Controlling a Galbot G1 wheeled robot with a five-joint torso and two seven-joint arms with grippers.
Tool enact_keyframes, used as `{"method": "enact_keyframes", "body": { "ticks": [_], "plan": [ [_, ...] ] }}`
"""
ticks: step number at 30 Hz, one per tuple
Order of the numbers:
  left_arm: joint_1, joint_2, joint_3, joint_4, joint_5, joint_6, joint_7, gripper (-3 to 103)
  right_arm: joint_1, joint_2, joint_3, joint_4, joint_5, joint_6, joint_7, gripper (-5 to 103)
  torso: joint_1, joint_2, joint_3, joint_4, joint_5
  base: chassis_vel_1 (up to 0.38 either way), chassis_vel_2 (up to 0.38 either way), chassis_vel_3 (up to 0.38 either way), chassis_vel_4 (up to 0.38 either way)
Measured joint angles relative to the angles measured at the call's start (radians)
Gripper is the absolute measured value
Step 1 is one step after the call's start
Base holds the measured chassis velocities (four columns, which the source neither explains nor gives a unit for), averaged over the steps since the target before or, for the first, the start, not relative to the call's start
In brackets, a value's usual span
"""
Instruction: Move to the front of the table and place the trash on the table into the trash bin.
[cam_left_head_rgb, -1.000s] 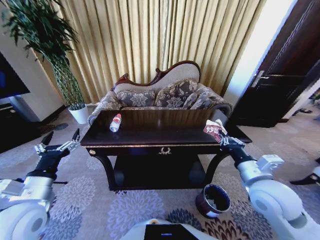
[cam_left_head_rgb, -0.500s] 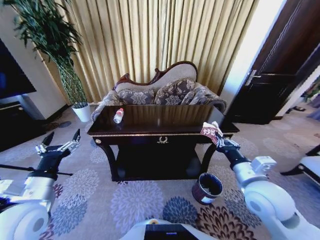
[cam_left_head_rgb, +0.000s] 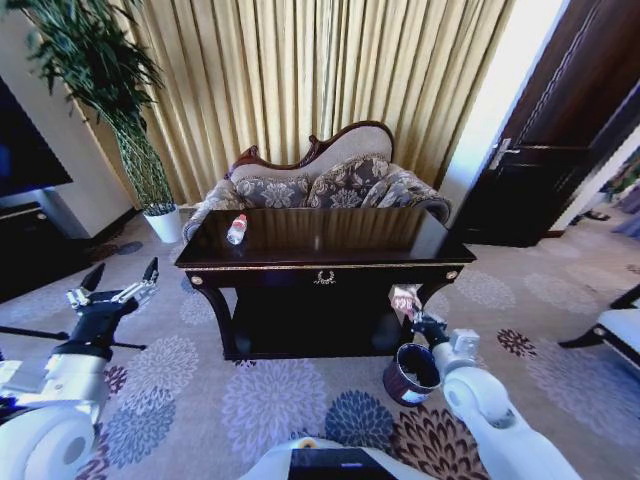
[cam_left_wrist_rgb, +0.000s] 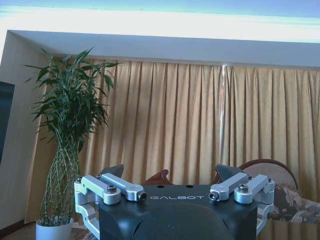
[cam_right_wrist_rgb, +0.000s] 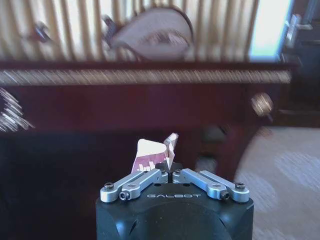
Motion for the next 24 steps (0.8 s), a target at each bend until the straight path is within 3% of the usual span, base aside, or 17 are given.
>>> {"method": "enact_keyframes", "body": {
  "ticks": [9, 12, 13, 15, 16, 17, 18, 24],
  "plan": [
    [-0.003, -0.001, 0.006, 0.000, 0.000, -0.001, 0.000, 100, 0.120, 0.009, -0.016, -0.365, -0.064, 0.121, -0.020, 0, 0.000, 0.000, 0.000, 0.0000, -0.0001, 0.000, 0.000, 0.000, 0.000],
    [-0.001, 0.001, 0.008, -0.001, -0.002, -0.011, 0.007, 100, 0.178, 0.030, -0.021, -0.522, -0.067, 0.220, -0.060, 0, 0.000, 0.000, 0.000, -0.0003, 0.0000, 0.000, 0.000, 0.000, 0.000],
    [-0.001, 0.001, 0.008, -0.001, -0.002, -0.011, 0.007, 100, 0.178, 0.030, -0.021, -0.522, -0.067, 0.220, -0.060, 0, 0.000, 0.000, 0.000, -0.0003, 0.0000, 0.000, 0.000, 0.000, 0.000],
    [-0.001, 0.001, 0.012, -0.001, -0.002, -0.015, 0.011, 100, 0.214, 0.052, -0.021, -0.616, -0.057, 0.334, -0.136, 0, 0.000, 0.000, 0.000, 0.0000, -0.0001, 0.000, 0.000, 0.000, 0.000],
    [-0.001, 0.001, 0.012, -0.001, -0.002, -0.015, 0.011, 100, 0.214, 0.052, -0.021, -0.616, -0.057, 0.334, -0.136, 0, 0.000, 0.000, 0.000, 0.0000, -0.0001, 0.000, 0.000, 0.000, 0.000],
    [-0.002, 0.002, 0.014, -0.001, -0.002, -0.016, 0.012, 100, 0.240, 0.070, -0.019, -0.696, -0.066, 0.418, -0.216, 0, 0.000, 0.000, 0.000, 0.0003, 0.0001, 0.000, 0.000, 0.000, 0.000],
    [-0.002, 0.004, 0.014, -0.001, -0.002, -0.016, 0.012, 100, 0.255, 0.083, -0.012, -0.748, -0.095, 0.442, -0.259, 0, 0.000, 0.000, 0.000, 0.0001, -0.0001, 0.000, 0.000, 0.000, 0.000],
    [0.001, 0.013, 0.005, -0.001, -0.005, -0.017, 0.013, 100, 0.283, 0.108, 0.004, -0.840, -0.152, 0.415, -0.287, 0, 0.000, 0.000, 0.000, -0.0003, -0.0001, 0.000, 0.000, 0.000, 0.000]
  ]
}}
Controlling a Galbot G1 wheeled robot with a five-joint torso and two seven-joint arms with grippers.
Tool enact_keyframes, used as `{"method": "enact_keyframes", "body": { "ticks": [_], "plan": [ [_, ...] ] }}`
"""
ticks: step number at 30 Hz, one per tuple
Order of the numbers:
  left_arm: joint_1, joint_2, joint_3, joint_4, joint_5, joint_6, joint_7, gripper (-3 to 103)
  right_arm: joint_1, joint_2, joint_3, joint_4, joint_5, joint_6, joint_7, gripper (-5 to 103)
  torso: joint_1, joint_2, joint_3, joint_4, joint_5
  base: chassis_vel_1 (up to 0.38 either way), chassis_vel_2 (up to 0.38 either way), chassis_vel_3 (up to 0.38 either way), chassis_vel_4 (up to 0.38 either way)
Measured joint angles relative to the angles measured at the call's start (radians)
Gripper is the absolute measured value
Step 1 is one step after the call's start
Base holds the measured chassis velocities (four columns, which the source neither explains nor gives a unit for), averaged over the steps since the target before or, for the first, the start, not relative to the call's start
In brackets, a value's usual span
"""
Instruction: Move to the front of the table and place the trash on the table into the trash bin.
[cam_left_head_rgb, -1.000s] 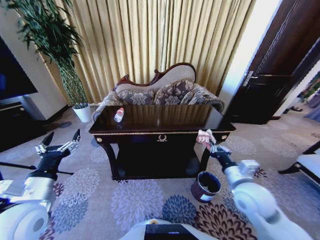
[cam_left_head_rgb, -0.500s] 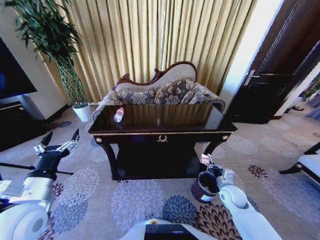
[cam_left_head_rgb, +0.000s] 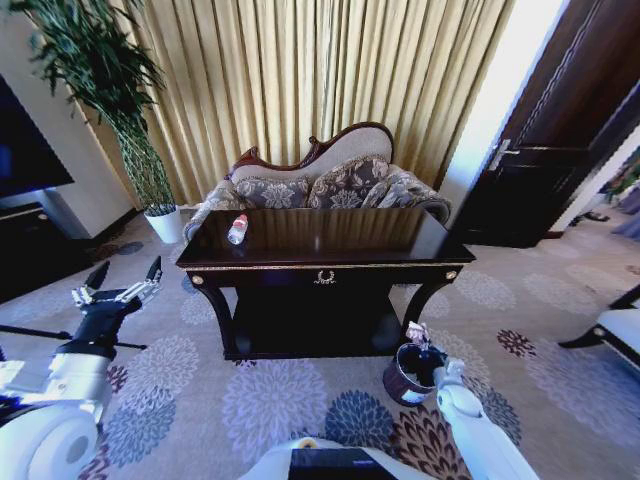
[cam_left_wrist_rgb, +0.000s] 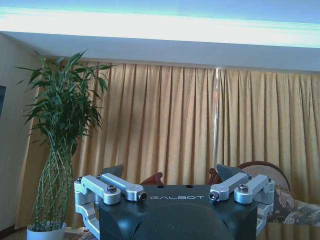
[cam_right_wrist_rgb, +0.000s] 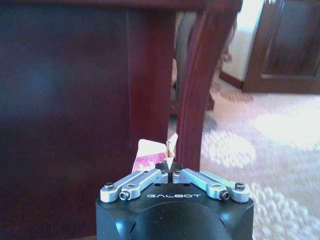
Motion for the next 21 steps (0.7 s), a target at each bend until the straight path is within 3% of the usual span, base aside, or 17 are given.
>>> {"method": "enact_keyframes", "body": {
  "ticks": [4, 7, 11, 15, 21],
  "plan": [
    [0.006, 0.004, -0.002, 0.000, -0.003, -0.003, 0.005, 100, 0.039, 0.018, 0.011, -0.061, -0.028, -0.015, 0.012, 0, 0.000, 0.000, 0.000, 0.0004, 0.0000, 0.000, 0.000, 0.000, 0.000],
    [0.005, 0.007, -0.002, 0.000, -0.003, -0.003, 0.005, 100, 0.089, 0.036, 0.021, -0.112, -0.104, -0.035, 0.095, 0, 0.000, 0.000, 0.000, 0.0003, 0.0000, 0.000, 0.000, 0.000, 0.000],
    [0.008, 0.008, -0.005, 0.000, -0.003, -0.006, 0.005, 100, 0.111, 0.043, 0.028, -0.134, -0.185, -0.035, 0.132, 0, 0.000, 0.000, 0.000, 0.0004, 0.0000, 0.000, 0.000, 0.000, 0.000],
    [0.009, 0.010, -0.006, 0.000, -0.003, -0.008, 0.008, 100, 0.115, 0.046, 0.025, -0.124, -0.202, -0.056, 0.171, 0, 0.000, 0.000, 0.000, 0.0001, 0.0001, 0.000, 0.000, 0.000, 0.000],
    [0.010, 0.010, -0.007, 0.000, -0.003, -0.010, 0.016, 100, 0.116, 0.048, 0.022, -0.102, -0.251, -0.088, 0.198, 27, 0.000, 0.000, 0.000, 0.0002, 0.0000, 0.000, 0.000, 0.000, 0.000]
  ]
}}
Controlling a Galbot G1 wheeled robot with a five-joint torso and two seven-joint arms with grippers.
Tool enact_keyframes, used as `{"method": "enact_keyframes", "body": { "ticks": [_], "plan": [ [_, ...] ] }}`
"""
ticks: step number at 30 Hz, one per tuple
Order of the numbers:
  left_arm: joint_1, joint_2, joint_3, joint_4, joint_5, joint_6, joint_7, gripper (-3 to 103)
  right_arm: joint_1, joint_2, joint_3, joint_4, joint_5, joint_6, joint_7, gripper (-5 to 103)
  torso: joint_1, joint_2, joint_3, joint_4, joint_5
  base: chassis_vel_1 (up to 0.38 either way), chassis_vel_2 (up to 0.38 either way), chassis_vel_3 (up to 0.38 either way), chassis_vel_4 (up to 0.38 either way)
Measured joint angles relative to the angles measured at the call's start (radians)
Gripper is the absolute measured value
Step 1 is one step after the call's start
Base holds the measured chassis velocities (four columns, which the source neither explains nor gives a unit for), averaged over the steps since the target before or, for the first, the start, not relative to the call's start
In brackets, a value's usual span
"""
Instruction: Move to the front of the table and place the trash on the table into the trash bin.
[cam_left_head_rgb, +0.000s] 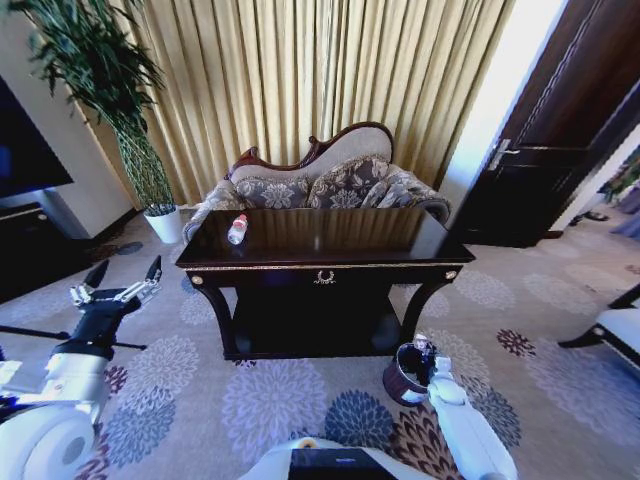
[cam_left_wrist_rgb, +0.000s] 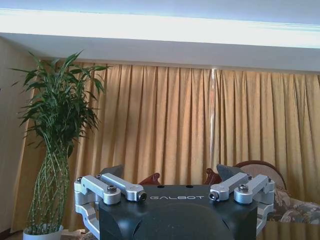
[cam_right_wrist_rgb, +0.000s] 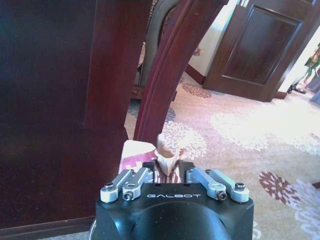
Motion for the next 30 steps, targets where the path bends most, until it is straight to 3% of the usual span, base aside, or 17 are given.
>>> {"method": "enact_keyframes", "body": {
  "ticks": [5, 7, 8, 10, 16, 18, 21, 30],
  "plan": [
    [0.001, -0.002, 0.000, 0.000, 0.000, 0.000, 0.002, 100, -0.006, -0.001, -0.001, 0.008, -0.005, -0.004, 0.000, 43, 0.000, 0.000, 0.000, 0.0001, 0.0000, 0.000, 0.000, 0.000, 0.000],
    [0.001, -0.002, 0.000, 0.000, 0.001, -0.001, 0.002, 100, -0.015, -0.002, -0.002, 0.015, -0.004, -0.008, 0.000, 54, 0.000, 0.000, 0.000, 0.0000, 0.0001, 0.000, 0.000, 0.000, 0.000],
    [0.001, -0.002, 0.000, 0.000, 0.001, -0.001, 0.002, 100, -0.015, -0.002, -0.002, 0.015, -0.004, -0.008, 0.000, 54, 0.000, 0.000, 0.000, 0.0000, 0.0001, 0.000, 0.000, 0.000, 0.000],
    [0.001, -0.002, -0.001, 0.000, 0.001, -0.001, 0.003, 100, -0.021, -0.003, -0.002, 0.019, -0.001, -0.010, 0.000, 65, 0.000, 0.000, 0.000, 0.0000, 0.0001, 0.000, 0.000, 0.000, 0.000],
    [0.004, -0.003, -0.001, 0.000, 0.001, -0.001, 0.010, 100, -0.024, -0.004, -0.003, 0.024, 0.002, -0.018, 0.000, 81, 0.000, 0.000, 0.000, 0.0000, 0.0000, 0.000, 0.000, 0.000, 0.000],
    [0.008, -0.004, 0.001, 0.000, 0.002, -0.001, 0.016, 100, -0.029, -0.004, -0.004, 0.033, 0.005, -0.030, -0.001, 91, 0.000, 0.000, 0.000, 0.0001, 0.0001, 0.000, 0.000, 0.000, 0.000],
    [0.006, -0.004, 0.003, 0.000, 0.003, -0.001, 0.018, 100, -0.033, -0.003, -0.006, 0.039, 0.007, -0.034, -0.001, 99, 0.000, 0.000, 0.000, 0.0000, 0.0001, 0.000, 0.000, 0.000, 0.000],
    [0.005, -0.003, 0.003, 0.000, 0.003, 0.002, 0.019, 100, -0.044, -0.002, -0.007, 0.045, 0.011, -0.044, -0.002, 100, 0.000, 0.000, 0.000, 0.0000, 0.0001, 0.000, 0.000, 0.000, 0.000]
  ]
}}
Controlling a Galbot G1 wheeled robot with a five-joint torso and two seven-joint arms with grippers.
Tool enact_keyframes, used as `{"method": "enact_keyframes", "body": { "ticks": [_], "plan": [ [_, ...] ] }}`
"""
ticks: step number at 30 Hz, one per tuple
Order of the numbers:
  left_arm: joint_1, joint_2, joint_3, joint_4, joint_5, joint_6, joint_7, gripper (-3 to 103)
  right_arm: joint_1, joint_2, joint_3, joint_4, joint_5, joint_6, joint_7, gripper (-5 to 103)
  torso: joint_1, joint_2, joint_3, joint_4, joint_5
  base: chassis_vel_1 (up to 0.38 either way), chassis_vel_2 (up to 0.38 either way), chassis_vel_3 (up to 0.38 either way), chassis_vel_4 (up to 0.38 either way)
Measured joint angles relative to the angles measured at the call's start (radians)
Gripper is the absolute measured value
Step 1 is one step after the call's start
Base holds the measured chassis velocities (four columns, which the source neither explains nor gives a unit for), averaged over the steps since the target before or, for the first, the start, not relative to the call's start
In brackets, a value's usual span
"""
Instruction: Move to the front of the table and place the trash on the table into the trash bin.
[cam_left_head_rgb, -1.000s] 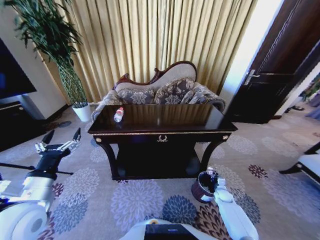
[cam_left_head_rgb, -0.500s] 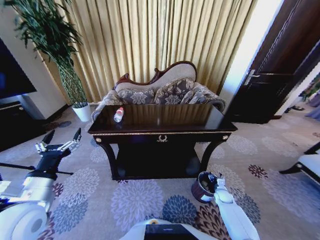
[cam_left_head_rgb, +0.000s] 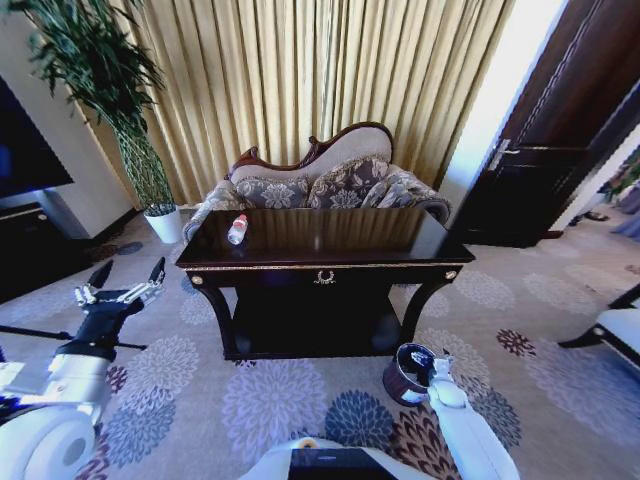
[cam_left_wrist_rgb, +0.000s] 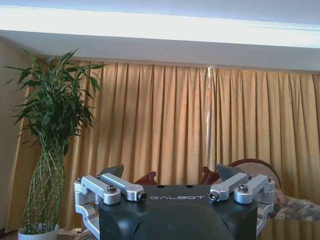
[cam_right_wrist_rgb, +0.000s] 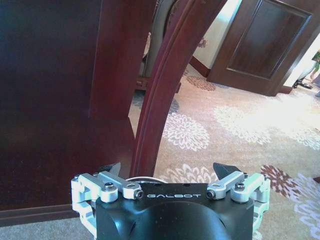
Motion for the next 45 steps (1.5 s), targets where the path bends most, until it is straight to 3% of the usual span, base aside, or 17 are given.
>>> {"method": "enact_keyframes", "body": {
  "ticks": [8, 11, 17, 22, 30, 33, 38, 45],
  "plan": [
    [-0.002, 0.003, 0.002, 0.000, 0.000, 0.002, 0.000, 100, -0.005, 0.002, 0.000, 0.009, 0.017, -0.006, 0.000, 100, 0.000, 0.000, 0.000, 0.0000, 0.0000, 0.000, 0.000, 0.000, 0.000],
    [-0.004, 0.004, 0.003, 0.000, 0.000, 0.002, 0.000, 100, -0.021, -0.004, -0.008, 0.047, 0.065, -0.007, -0.001, 100, 0.000, 0.000, 0.000, 0.0000, 0.0003, 0.000, 0.000, 0.000, 0.000],
    [-0.005, 0.005, 0.006, 0.000, 0.000, 0.003, -0.001, 100, -0.113, -0.064, -0.019, 0.371, 0.243, -0.058, -0.019, 100, 0.000, 0.000, 0.000, -0.0002, -0.0001, 0.000, 0.000, 0.000, 0.000],
    [-0.009, 0.008, 0.014, 0.000, 0.000, 0.005, -0.002, 100, -0.153, -0.104, -0.015, 0.590, 0.276, -0.080, -0.018, 100, 0.000, 0.000, 0.000, 0.0003, 0.0001, 0.000, 0.000, 0.000, 0.000],
    [-0.012, 0.005, 0.007, 0.000, -0.002, 0.006, -0.004, 100, -0.281, -0.139, 0.034, 1.072, 0.401, -0.230, 0.006, 100, 0.000, 0.000, 0.000, 0.0001, -0.0002, 0.000, 0.000, 0.000, 0.000],
    [-0.012, 0.004, 0.006, 0.000, -0.002, 0.006, -0.005, 100, -0.302, -0.139, 0.038, 1.123, 0.405, -0.240, 0.011, 100, 0.000, 0.000, 0.000, 0.0000, -0.0003, 0.000, 0.000, 0.000, 0.000],
    [-0.010, 0.002, -0.002, 0.000, -0.002, 0.008, -0.016, 100, -0.423, -0.138, 0.049, 1.363, 0.394, -0.271, 0.045, 100, 0.000, 0.000, 0.000, 0.0000, 0.0000, 0.000, 0.000, 0.000, 0.000],
    [-0.012, -0.005, -0.006, 0.000, -0.001, 0.039, -0.035, 100, -0.473, -0.135, 0.044, 1.474, 0.347, -0.303, 0.062, 100, 0.000, 0.000, 0.000, -0.0001, -0.0001, 0.000, 0.000, 0.000, 0.000]
  ]
}}
